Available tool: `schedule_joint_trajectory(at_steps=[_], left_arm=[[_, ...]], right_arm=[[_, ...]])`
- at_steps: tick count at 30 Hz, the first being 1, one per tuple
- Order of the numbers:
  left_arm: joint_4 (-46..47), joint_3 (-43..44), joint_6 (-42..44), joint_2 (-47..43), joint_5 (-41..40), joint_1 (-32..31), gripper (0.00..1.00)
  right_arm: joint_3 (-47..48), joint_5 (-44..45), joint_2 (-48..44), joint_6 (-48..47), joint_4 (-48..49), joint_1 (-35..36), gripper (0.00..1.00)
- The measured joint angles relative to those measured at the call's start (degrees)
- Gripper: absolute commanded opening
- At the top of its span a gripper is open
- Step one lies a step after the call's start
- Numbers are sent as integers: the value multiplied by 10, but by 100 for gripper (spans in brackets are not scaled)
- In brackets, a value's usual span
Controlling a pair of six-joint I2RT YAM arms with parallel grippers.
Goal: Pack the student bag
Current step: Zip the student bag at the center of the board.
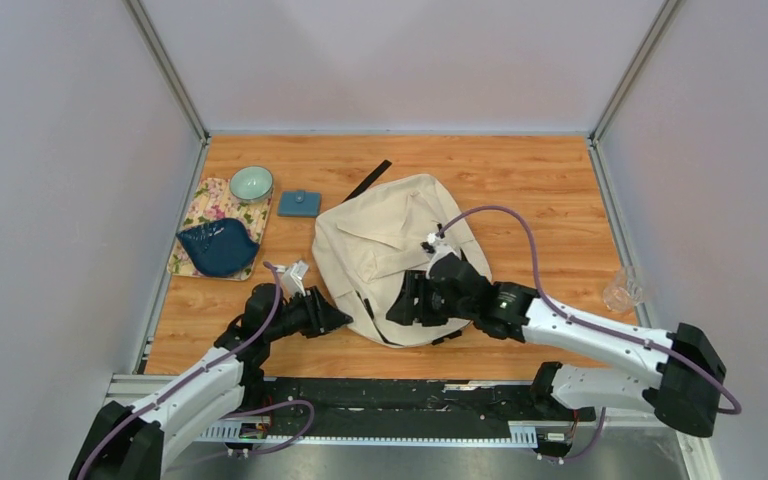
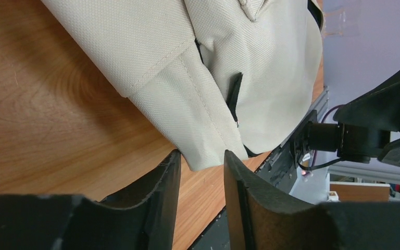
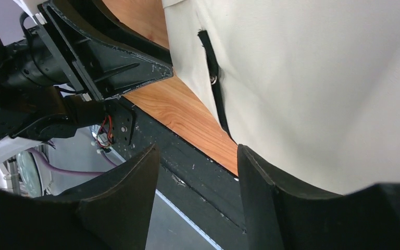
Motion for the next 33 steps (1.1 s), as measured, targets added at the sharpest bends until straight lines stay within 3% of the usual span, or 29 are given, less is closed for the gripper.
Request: schedule_joint_trajectory(at_steps=[9,20,23,30,33], left_arm=[[-19,-1,9,4,-25,-1,68],[36,-1,1,75,-47,0,68],[63,-1,-15,87,-43,5,62],[133,-2,-56,125,-28,11,29],[149,-2,-69,131,-26,11,24]], right_arm=[[95,27,152,-15,24,32,50],[136,53,240,-17,18,43,43],[136,62,254,-16,13,43,42],[158,85,280,-15,3,43,40],[169,96,294,-15,3,43,35]])
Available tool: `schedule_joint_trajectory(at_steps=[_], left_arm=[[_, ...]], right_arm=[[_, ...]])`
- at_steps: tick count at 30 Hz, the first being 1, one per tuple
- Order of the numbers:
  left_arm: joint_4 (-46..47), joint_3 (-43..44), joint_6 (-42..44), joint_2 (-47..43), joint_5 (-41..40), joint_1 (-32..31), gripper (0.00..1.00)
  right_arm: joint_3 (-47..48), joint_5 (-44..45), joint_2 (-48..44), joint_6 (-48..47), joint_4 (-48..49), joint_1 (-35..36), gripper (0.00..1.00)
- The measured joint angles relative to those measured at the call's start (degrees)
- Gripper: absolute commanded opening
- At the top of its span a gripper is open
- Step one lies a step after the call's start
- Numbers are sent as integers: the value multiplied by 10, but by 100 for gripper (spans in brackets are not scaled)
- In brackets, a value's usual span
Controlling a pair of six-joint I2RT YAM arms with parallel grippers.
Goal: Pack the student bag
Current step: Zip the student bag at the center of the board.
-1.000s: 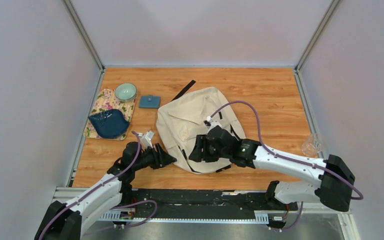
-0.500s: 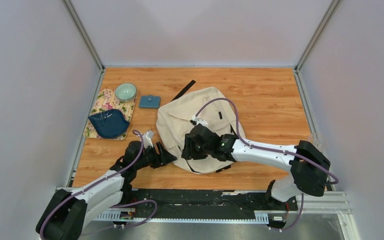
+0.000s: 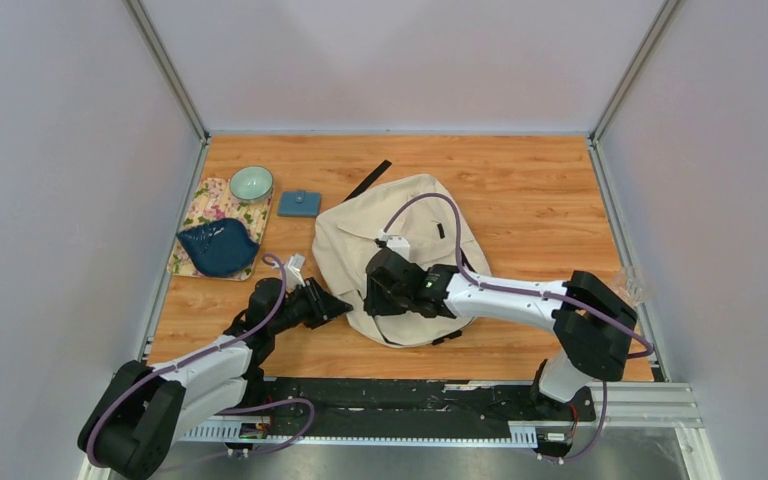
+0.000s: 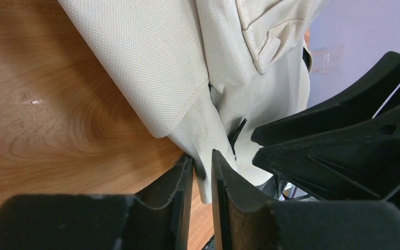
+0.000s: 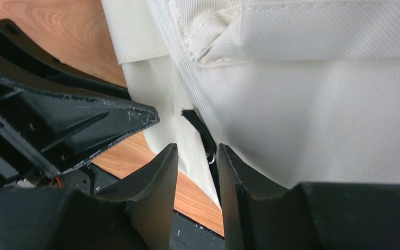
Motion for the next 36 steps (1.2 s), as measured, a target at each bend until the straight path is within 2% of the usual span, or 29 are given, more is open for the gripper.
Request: schedule_joint_trajectory(at_steps=[8,12,14,21,27,30,31,34,36], left_arm=[[4,0,-7,0,0,0,14],[4,0,-7,0,0,0,3],[4,0,-7,0,0,0,0],[3,0,-7,-3,3,2,0],[1,0,-8,-10,4,3,0],[0,0,-7,-10,4,3,0],[0,0,-7,-11,4,3,0],[-1,0,-7,-12,4,3,0],[-1,0,-7,-13,4,3,0]], right_arm=[[45,33,47,0,-21,0,32],[48,45,57,0,-28,0,30],[51,51,61,0,-32,0,29],[58,66,78,0,-36,0,28],[65,66,91,1,-35,3,34],[68,68,95,2,-34,4,26],[68,69,96,2,-34,4,18],[68,74,100,3,-34,4,3],[68,77,101,3,-35,4,0]])
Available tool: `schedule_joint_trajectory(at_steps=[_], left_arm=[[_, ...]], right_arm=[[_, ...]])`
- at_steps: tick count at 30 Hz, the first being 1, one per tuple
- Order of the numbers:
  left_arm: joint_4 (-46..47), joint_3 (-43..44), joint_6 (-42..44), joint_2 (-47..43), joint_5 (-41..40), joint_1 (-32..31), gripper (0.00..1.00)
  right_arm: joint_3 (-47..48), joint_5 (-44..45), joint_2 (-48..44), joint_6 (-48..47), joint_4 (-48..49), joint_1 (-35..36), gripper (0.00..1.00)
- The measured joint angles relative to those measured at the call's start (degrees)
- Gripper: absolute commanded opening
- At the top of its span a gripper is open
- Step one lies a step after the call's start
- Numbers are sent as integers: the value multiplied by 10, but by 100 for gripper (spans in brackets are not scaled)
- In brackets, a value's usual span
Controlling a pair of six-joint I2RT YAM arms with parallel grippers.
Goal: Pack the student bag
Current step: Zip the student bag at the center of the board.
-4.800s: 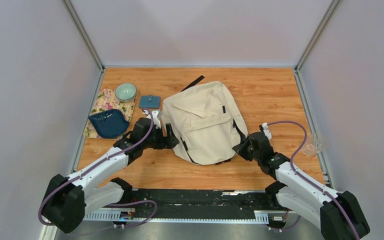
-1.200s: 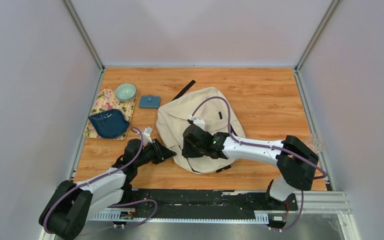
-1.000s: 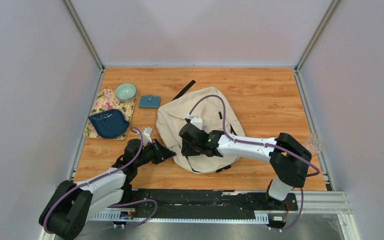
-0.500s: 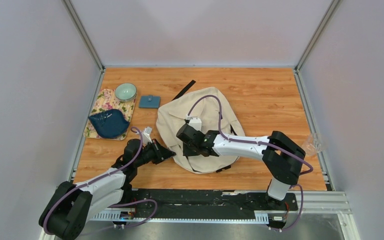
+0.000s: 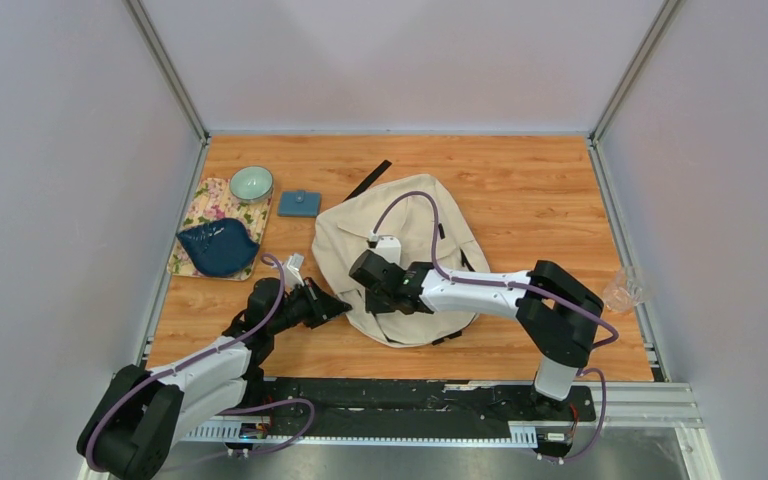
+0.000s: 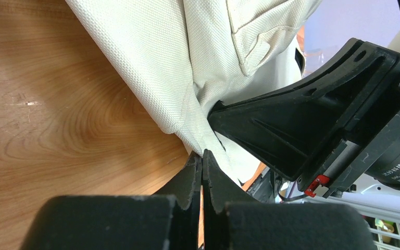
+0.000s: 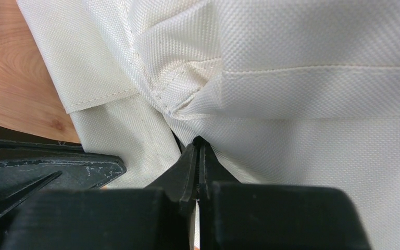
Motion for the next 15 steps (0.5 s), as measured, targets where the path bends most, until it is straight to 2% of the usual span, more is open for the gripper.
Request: schedule_joint_trajectory(at_steps=[9,15], left_arm=[[-1,0,0,-1,0,0,0],[-13,0,2,-3,-3,0,0]], right_arm=[[-10,13,-9,-2,7,7,0],[-77,5,-77,-2,18,23,0]])
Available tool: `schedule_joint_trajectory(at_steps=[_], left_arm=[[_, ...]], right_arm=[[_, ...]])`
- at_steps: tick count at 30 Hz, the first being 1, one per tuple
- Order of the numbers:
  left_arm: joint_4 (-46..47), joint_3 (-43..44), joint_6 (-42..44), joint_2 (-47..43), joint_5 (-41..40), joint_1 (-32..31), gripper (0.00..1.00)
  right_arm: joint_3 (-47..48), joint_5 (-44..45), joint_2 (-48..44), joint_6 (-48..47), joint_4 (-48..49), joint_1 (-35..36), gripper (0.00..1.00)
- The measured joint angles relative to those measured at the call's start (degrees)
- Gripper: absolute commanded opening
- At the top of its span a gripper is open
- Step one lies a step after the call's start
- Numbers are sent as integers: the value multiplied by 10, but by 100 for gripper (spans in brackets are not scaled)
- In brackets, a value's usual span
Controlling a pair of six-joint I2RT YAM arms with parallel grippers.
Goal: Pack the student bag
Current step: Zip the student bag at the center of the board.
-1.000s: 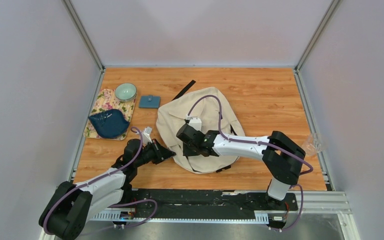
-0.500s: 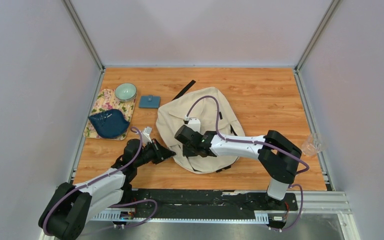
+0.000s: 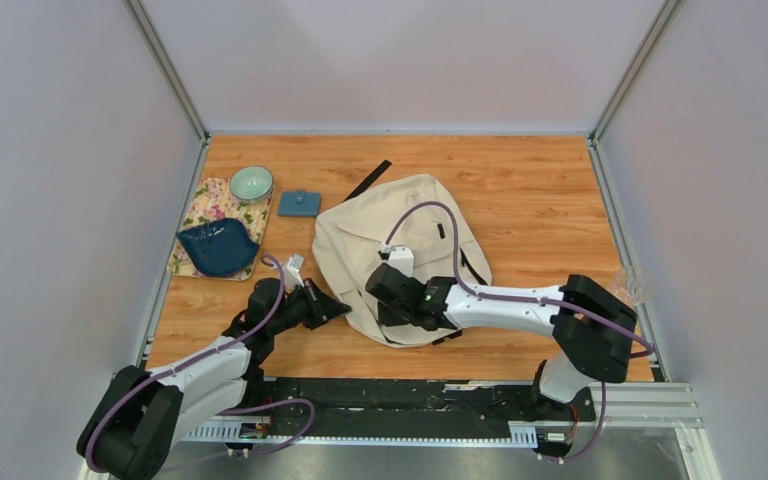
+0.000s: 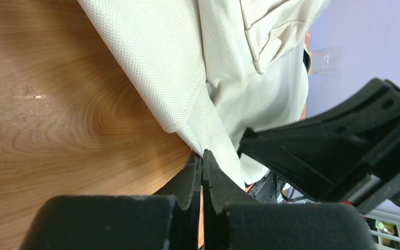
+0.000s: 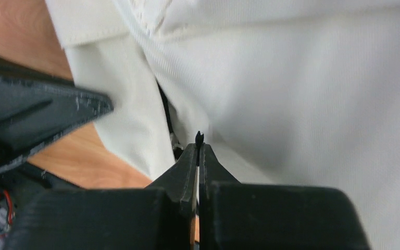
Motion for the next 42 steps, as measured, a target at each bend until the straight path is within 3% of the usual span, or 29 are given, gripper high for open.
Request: schedule_joint_trajectory(at_steps=[11,42], left_arm=[[-6,0,0,17,-1,0,0],[-40,0,20,-1,56,58,0]], right_arm=[[-74,-10,-97,17,17,74,0],[-157,13,-197,72,-26,92,1]])
